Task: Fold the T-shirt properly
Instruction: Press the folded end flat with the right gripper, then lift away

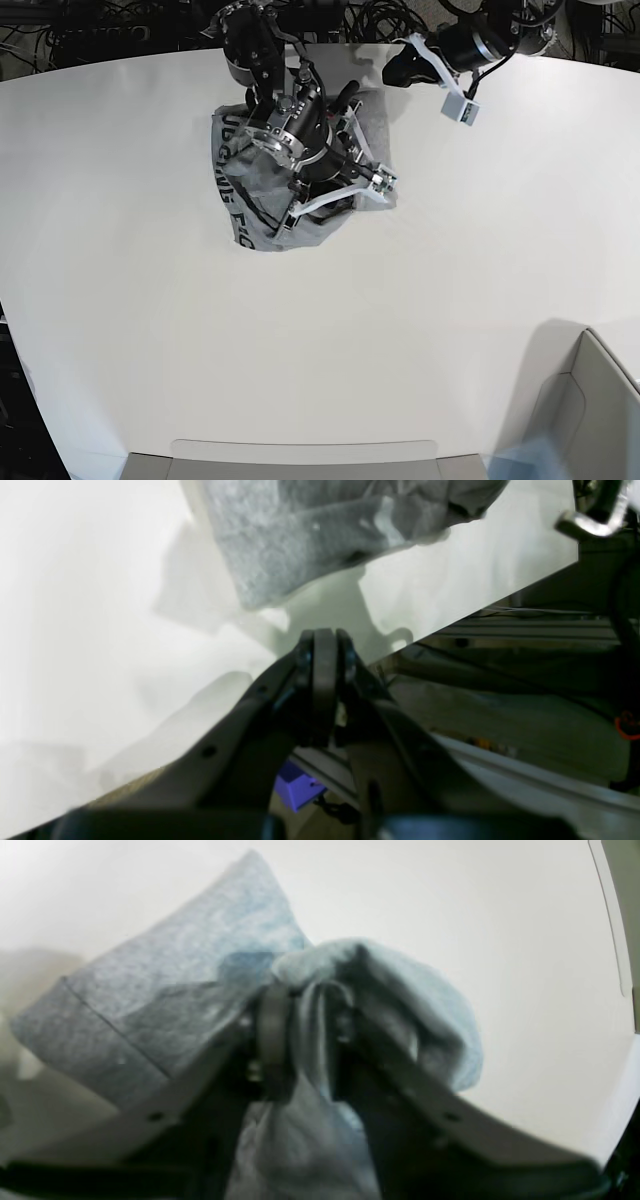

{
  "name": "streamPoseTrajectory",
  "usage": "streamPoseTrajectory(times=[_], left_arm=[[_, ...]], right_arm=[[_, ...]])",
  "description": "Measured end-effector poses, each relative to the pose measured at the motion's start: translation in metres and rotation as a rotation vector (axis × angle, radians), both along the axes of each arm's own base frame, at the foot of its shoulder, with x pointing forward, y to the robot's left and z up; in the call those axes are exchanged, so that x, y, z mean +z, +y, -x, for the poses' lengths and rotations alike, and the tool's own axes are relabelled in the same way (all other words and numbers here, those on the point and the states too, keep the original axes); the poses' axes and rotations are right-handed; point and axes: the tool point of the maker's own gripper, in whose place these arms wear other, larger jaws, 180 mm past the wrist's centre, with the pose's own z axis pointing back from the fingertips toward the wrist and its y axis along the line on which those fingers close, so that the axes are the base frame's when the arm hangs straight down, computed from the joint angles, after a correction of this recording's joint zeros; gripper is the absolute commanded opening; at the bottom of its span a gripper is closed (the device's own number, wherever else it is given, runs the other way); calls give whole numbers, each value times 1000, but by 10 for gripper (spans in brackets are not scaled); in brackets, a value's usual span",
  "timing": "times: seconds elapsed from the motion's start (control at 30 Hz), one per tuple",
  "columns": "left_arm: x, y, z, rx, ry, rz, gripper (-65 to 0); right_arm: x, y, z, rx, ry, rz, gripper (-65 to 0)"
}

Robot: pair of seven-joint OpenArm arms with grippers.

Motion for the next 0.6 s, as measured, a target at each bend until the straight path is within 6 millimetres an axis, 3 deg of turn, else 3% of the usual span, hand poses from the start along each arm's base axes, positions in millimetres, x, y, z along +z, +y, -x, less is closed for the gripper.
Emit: streamPoseTrajectory(times=[0.13, 0.2, 0.3, 0.37, 0.43, 0.5, 0.6], left_arm=[[0, 0, -1, 2, -3, 1, -650], [1, 0, -2, 2, -5, 1, -650], [2, 0, -10, -1, -24, -2, -650], [4, 0, -12, 3, -31, 4, -650], [3, 0, -10, 3, -27, 5, -650], [-2, 1, -7, 4, -6, 0, -650], [-5, 1, -6, 4, 2, -1, -650]], right_arm=[[6, 37, 23, 134, 12, -54, -459], [11, 44, 27, 157, 0, -74, -469], [47, 41, 18, 128, -102, -180, -523], [59, 9, -5, 16, -172, -152, -594], [50, -35, -25, -108, -189, -48, -650], [41, -75, -35, -197, -187, 23, -650], [35, -110, -41, -267, -179, 57, -650]])
